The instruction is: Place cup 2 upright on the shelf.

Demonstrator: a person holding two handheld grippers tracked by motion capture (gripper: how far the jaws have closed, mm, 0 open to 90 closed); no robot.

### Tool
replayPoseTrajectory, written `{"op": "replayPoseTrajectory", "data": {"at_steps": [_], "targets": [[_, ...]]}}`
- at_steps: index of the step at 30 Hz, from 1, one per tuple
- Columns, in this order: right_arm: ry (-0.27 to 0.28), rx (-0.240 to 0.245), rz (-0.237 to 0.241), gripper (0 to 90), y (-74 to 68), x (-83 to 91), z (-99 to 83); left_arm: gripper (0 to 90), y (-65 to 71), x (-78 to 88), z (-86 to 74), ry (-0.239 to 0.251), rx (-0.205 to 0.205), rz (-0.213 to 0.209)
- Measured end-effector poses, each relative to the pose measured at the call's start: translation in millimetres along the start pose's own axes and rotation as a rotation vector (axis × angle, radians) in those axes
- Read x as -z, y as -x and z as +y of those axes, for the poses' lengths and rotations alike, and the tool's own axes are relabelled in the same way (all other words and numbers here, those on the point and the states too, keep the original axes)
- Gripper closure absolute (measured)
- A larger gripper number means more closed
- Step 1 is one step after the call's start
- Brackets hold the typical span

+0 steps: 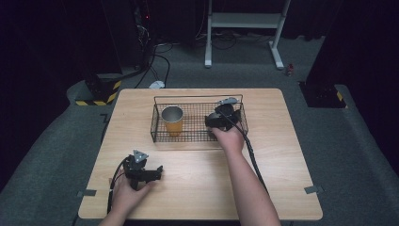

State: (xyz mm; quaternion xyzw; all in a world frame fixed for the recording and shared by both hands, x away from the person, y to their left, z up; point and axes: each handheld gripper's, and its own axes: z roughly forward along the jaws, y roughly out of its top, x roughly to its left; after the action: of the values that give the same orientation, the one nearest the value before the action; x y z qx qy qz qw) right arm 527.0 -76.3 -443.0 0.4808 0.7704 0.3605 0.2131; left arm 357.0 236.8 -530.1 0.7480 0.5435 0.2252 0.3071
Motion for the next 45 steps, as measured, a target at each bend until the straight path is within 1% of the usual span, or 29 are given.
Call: {"op": "replayPoseTrajectory", "data": {"at_steps": [4, 13, 19, 28, 33, 37, 38, 40, 45], "targets": [[0.015, 0.015, -0.003, 9.0, -0.6, 4.4, 0.9, 0.1, 0.0, -0.1, -0.1, 0.001, 0.001, 0.0], [0.053, 0.011, 0.007, 9.1, -0.7, 12.0, 4.2, 0.1, -0.3, 0.1, 0.0, -0.001, -0.005, 0.0], [0.071, 0.012, 0.007, 9.2, 0.5, 17.4, 6.2, 0.1, 0.1, 0.0, -0.1, -0.001, 0.001, -0.001], [0.103, 0.007, 0.016, 9.2, 2.0, 29.0, 7.6, 0.1, -0.2, 0.1, 0.0, -0.002, -0.003, -0.001], [0.104, 0.008, 0.016, 9.1, 2.0, 33.5, 6.2, 0.1, -0.2, 0.1, 0.0, -0.001, -0.003, -0.001], [0.109, 0.006, 0.024, 9.2, 1.9, 37.6, 4.4, 0.1, -0.3, 0.1, 0.0, -0.002, -0.004, -0.001], [0.12, 0.008, 0.03, 9.6, 2.1, 39.0, 2.7, 0.1, -0.3, 0.1, 0.0, -0.002, -0.003, -0.001], [0.134, 0.009, 0.031, 9.9, 2.9, 42.1, -1.8, 0.1, -0.3, 0.1, 0.0, -0.002, -0.003, -0.001], [0.13, -0.002, 0.04, 9.9, 5.6, 46.5, -15.1, 0.1, -0.2, 0.1, 0.0, -0.002, -0.003, -0.001]]}}
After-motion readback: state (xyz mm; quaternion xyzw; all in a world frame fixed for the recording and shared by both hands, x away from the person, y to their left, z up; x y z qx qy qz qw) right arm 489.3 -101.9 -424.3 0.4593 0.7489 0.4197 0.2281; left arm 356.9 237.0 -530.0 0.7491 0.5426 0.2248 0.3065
